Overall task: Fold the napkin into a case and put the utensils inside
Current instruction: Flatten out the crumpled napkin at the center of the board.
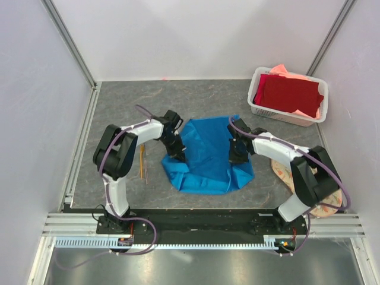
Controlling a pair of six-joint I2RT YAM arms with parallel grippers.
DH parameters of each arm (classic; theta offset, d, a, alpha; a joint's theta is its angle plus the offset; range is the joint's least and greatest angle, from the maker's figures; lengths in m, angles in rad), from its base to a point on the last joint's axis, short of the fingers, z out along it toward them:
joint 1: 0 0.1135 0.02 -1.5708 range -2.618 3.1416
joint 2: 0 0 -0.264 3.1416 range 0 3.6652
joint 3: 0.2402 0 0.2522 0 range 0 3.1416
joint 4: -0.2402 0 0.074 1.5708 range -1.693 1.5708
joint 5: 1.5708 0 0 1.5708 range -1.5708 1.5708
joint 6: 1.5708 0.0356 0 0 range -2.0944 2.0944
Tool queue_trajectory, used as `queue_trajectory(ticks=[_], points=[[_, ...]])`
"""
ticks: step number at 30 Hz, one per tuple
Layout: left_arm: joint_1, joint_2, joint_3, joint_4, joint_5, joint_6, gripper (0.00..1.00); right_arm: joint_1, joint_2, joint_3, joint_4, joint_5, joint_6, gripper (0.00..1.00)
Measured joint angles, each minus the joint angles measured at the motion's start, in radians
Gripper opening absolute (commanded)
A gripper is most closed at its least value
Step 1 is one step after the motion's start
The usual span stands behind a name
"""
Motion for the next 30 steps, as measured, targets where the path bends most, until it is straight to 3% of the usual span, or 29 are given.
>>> queue_trajectory(ticks=[10, 15, 18, 22, 25, 26, 27, 28, 30], points=[[0.132, 0.217, 0.344, -0.077, 0.015, 0.068, 0.02, -0.088, 0.289, 0.27, 0.02, -0.043, -0.084, 0.0], [0.183, 0.207, 0.462, -0.111, -0.06, 0.171, 0.02, -0.097, 0.343, 0.411, -0.033, -0.024, -0.135, 0.0], [0.181, 0.13, 0.457, -0.123, -0.074, 0.219, 0.02, -0.098, 0.314, 0.441, -0.054, -0.01, -0.158, 0.0], [0.159, -0.122, 0.267, -0.107, -0.08, 0.255, 0.07, -0.101, 0.171, 0.343, -0.069, -0.014, -0.171, 0.0], [0.147, -0.324, 0.068, -0.111, -0.077, 0.257, 0.22, -0.101, 0.001, 0.17, -0.082, -0.041, -0.165, 0.04], [0.144, -0.392, -0.003, -0.113, -0.075, 0.256, 0.37, -0.101, -0.079, 0.08, -0.082, -0.057, -0.157, 0.08], [0.143, -0.456, -0.073, -0.119, -0.075, 0.255, 0.44, -0.101, -0.132, 0.024, -0.1, -0.07, -0.151, 0.14], [0.144, -0.517, -0.133, -0.134, -0.076, 0.253, 0.49, -0.101, -0.204, -0.056, -0.116, -0.091, -0.143, 0.32], [0.145, -0.611, -0.216, -0.162, -0.074, 0.247, 0.55, -0.101, -0.298, -0.147, -0.156, -0.122, -0.125, 0.45]])
